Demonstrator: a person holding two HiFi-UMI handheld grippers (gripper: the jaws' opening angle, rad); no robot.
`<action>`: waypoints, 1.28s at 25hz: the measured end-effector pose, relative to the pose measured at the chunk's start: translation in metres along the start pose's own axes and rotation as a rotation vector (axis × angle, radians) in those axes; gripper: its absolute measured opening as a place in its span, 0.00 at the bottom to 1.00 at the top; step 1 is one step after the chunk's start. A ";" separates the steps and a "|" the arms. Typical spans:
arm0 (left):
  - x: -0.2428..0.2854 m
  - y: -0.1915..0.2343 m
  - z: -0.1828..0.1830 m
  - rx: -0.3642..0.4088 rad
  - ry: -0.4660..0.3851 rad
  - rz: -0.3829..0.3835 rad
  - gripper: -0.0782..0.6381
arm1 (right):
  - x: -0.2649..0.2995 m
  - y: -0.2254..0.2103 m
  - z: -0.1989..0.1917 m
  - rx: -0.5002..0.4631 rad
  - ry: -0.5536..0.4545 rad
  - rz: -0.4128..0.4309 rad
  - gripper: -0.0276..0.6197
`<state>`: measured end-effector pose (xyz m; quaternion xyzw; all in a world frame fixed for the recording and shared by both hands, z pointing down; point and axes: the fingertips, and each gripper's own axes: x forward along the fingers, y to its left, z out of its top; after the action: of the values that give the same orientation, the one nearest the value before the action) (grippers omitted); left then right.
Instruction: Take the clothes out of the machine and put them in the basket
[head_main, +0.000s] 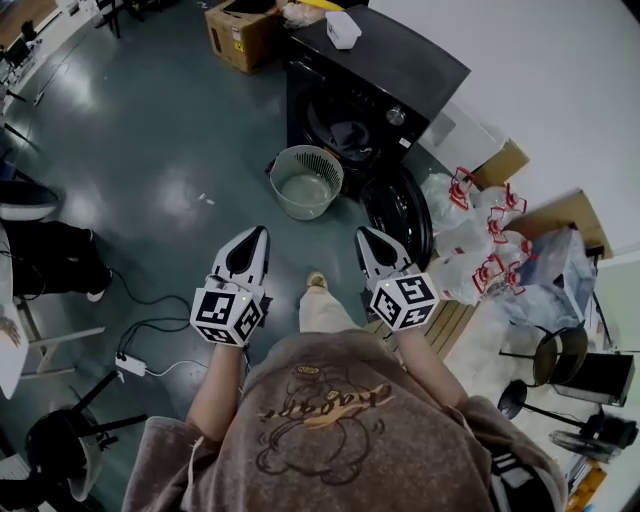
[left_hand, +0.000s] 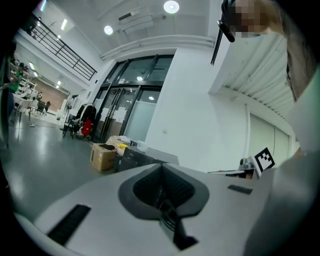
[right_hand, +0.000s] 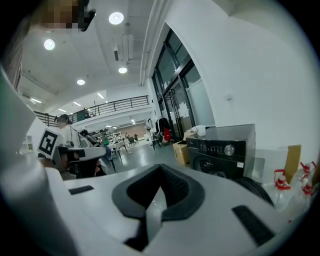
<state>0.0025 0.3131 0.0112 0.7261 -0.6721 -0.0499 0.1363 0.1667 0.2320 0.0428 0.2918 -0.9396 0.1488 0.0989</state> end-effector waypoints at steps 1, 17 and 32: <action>0.015 0.002 0.007 0.005 -0.002 0.001 0.12 | 0.010 -0.009 0.008 0.003 0.000 0.010 0.04; 0.179 0.047 0.043 0.027 -0.002 0.069 0.12 | 0.139 -0.129 0.068 0.008 0.017 0.094 0.04; 0.301 0.138 0.063 0.052 0.066 -0.077 0.12 | 0.252 -0.174 0.099 0.062 -0.035 -0.040 0.04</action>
<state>-0.1187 -0.0012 0.0208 0.7561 -0.6397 -0.0136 0.1372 0.0532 -0.0688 0.0578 0.3162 -0.9301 0.1707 0.0764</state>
